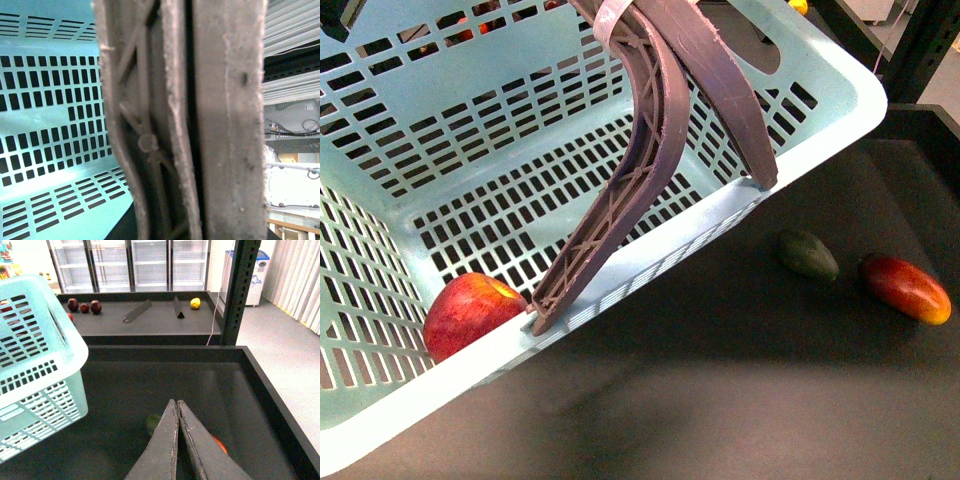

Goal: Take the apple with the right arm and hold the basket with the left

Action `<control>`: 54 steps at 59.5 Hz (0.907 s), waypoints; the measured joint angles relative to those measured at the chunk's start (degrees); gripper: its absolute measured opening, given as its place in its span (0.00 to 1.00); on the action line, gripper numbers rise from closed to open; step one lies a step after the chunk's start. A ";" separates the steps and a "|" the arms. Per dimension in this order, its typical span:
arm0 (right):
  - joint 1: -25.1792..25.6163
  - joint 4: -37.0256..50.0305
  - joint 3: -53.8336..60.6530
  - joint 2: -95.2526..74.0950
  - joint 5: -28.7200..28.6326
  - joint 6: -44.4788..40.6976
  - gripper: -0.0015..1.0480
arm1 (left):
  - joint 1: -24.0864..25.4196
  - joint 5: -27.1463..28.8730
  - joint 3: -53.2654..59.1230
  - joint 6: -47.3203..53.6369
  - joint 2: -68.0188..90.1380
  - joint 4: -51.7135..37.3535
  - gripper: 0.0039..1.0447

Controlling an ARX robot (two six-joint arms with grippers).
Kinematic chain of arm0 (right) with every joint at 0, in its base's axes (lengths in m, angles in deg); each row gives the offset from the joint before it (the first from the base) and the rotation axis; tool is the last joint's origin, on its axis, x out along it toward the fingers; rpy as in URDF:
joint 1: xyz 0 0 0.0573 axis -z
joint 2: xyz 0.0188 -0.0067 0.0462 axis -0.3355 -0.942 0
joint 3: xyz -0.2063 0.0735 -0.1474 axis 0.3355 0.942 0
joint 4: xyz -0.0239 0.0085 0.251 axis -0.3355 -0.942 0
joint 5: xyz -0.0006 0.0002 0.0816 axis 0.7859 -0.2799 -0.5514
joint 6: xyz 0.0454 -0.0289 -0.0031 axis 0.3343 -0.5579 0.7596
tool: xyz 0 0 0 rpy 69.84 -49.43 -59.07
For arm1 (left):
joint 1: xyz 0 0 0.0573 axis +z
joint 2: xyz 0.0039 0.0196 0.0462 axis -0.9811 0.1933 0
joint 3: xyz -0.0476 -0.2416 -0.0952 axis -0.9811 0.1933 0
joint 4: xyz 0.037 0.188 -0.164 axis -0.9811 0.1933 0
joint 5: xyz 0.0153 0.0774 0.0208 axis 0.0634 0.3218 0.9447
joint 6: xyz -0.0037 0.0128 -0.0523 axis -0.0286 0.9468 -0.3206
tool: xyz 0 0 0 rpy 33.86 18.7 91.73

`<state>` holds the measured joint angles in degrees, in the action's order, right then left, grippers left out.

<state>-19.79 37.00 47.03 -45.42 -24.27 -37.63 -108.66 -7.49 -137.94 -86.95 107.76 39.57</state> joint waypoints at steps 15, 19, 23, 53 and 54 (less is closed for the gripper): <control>0.00 -11.28 0.00 10.95 -0.02 -0.02 0.02 | 0.00 0.07 0.00 -0.04 0.00 0.00 0.13; 0.00 -11.39 0.00 10.97 -0.02 -0.02 0.02 | 0.00 0.02 0.00 0.07 -0.02 0.00 0.13; 0.00 -11.45 0.00 11.04 -0.02 -0.04 0.06 | 0.00 0.02 0.00 0.00 -0.02 0.00 0.13; 0.00 -11.45 0.00 11.15 -0.02 -0.02 0.88 | 0.04 -0.17 0.13 -0.55 -0.02 -0.44 0.13; 0.00 -11.45 0.00 11.15 -0.02 -0.02 0.91 | 0.31 -0.61 0.79 -1.16 -0.02 -2.16 0.13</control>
<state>-19.79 25.55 47.03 -34.27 -24.30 -37.65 -108.35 -8.11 -137.15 -88.10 107.73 37.40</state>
